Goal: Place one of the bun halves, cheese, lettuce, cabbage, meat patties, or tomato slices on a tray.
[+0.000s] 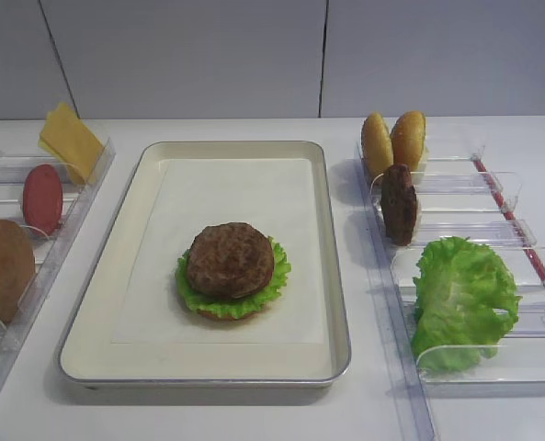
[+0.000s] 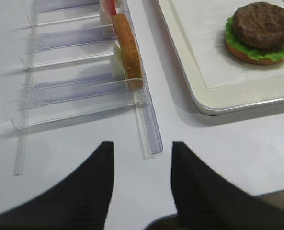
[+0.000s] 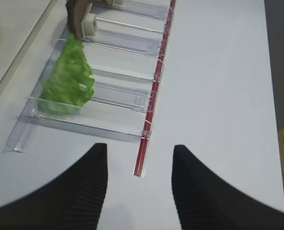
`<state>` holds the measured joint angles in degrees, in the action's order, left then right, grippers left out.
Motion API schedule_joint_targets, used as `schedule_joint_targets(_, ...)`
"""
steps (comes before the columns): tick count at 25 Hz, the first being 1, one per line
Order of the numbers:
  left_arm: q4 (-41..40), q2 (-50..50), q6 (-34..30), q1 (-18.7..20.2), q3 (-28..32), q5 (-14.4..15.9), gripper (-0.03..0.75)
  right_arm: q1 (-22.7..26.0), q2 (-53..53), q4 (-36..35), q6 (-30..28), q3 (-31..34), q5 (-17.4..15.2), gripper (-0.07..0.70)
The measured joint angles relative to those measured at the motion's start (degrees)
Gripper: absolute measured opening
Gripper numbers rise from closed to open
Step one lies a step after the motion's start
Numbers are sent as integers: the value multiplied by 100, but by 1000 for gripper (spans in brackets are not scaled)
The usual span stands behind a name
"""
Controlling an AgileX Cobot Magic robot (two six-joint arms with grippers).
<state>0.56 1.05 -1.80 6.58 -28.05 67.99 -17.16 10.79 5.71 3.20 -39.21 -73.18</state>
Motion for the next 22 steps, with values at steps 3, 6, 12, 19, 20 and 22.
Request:
schedule_joint_targets(3, 0, 0, 0, 0, 0, 0, 262, 403, -422, -10, -46, 304, -13, 350)
schedule_joint_targets(6, 0, 0, 0, 0, 0, 0, 262, 917, -837, -23, -128, 560, -13, 350)
schedule_joint_targets(12, 0, 0, 0, 0, 0, 0, 262, 1618, -1180, -220, -199, 964, 254, 350)
schedule_joint_targets(19, 0, 0, 0, 0, 0, 0, 262, 1948, -1180, -1255, -1247, 1214, 760, 350)
schedule_joint_targets(20, 0, 0, 0, 0, 0, 0, 262, 1948, -1180, -1311, -1291, 1214, 773, 350)
schedule_joint_targets(22, 0, 0, 0, 0, 0, 0, 262, 1948, -1180, -1335, -1355, 1214, 773, 350)
